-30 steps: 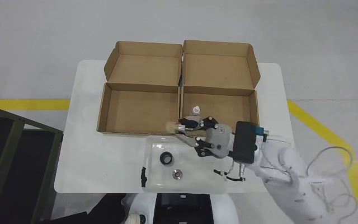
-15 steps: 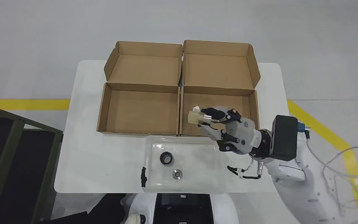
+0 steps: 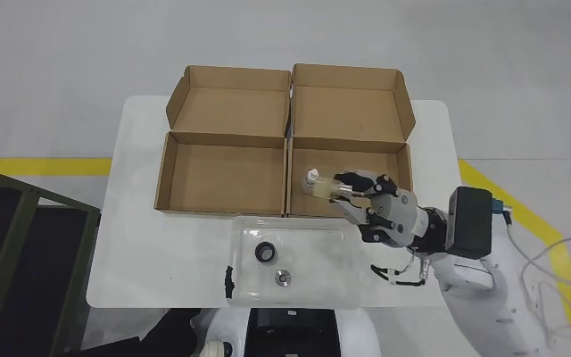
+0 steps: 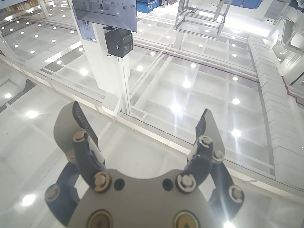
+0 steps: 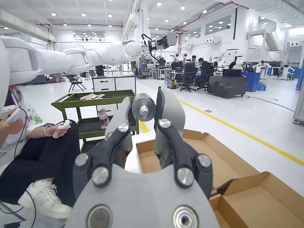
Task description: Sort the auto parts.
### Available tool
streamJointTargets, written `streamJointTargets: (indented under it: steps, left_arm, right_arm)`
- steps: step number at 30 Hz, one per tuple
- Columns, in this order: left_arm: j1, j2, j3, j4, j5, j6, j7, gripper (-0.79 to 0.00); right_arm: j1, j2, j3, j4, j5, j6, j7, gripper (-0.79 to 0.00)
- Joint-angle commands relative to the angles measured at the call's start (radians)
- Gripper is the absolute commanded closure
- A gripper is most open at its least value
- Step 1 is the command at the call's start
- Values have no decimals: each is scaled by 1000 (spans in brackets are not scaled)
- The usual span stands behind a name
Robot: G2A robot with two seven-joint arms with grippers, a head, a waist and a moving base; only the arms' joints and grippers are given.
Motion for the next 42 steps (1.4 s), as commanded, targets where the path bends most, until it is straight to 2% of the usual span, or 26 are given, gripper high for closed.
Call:
streamJointTargets:
  steps: [1,8,21,28,34,42]
  left_arm:
    - [0,0,0,0,0,0,0,-785]
    - [0,0,0,0,0,0,0,-785]
    - [0,0,0,0,0,0,0,-785]
    - [0,0,0,0,0,0,0,-785]
    - [0,0,0,0,0,0,0,-785]
    - [0,0,0,0,0,0,0,-785]
  right_arm:
    - [-7,1,6,9,-7,-5,5,0]
    - [-24,0,22,67,-79,49,37,0]
    - [-21,6,54,164,-253,156,172,0]
    - [-12,9,70,206,-295,192,249,0]
    - [13,12,60,252,-322,216,370,0]
    - [98,4,-24,325,-352,254,541,0]
